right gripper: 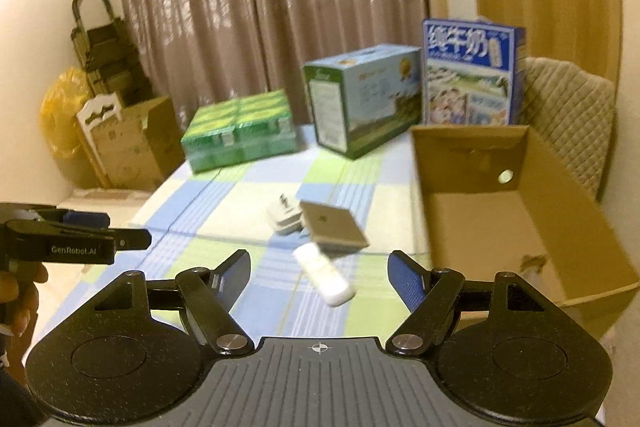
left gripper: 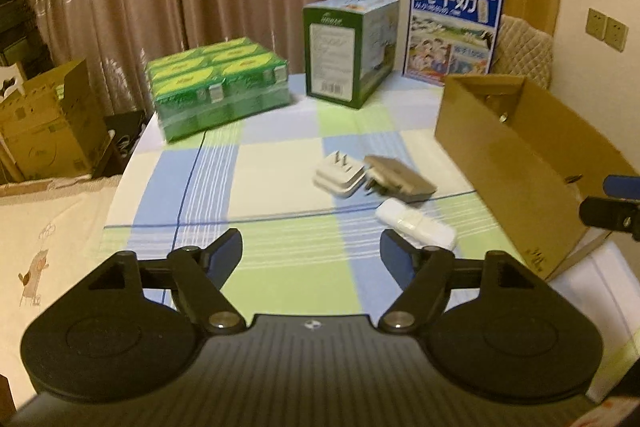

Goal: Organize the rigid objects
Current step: 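Move both tools up out of the box and back over the table, then close the left tool on the white rectangular block while the right tool moves toward the gold panel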

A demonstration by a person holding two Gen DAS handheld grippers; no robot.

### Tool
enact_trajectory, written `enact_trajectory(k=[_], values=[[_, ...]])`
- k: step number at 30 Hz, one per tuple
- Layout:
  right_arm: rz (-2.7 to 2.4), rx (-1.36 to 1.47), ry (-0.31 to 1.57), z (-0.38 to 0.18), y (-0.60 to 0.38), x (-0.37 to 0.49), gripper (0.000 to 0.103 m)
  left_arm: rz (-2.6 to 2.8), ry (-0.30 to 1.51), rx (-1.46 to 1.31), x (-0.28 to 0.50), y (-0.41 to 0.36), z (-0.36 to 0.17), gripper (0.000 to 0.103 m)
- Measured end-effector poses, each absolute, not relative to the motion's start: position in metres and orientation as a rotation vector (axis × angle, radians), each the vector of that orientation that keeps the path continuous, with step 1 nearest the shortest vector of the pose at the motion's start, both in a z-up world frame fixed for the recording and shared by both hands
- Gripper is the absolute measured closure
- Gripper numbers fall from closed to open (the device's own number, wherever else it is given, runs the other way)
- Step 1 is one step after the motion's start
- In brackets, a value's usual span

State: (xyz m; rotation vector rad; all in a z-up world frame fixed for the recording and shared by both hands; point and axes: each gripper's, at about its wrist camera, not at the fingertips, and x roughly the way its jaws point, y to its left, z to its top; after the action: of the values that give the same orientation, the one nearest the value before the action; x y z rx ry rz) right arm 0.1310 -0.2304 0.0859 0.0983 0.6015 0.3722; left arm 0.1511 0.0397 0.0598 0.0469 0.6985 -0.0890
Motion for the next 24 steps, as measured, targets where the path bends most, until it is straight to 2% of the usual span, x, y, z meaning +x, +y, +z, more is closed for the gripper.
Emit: enact_trajectory(k=[11, 18, 24], values=[[0.414, 0.025, 0.691, 0.013, -0.187, 0.181, 0.030, -0.088, 0.757, 0.023, 0.194, 0.055, -0.001, 0.024], [0.397, -0.053, 0.747, -0.031, -0.178, 0.227, 0.031, -0.124, 0.760, 0.045, 0.234, 0.046, -0.015, 0.024], [0.379, -0.042, 0.785, -0.053, -0.178, 0.262, 0.042, -0.140, 0.774, 0.057, 0.262, 0.044, -0.026, 0.024]])
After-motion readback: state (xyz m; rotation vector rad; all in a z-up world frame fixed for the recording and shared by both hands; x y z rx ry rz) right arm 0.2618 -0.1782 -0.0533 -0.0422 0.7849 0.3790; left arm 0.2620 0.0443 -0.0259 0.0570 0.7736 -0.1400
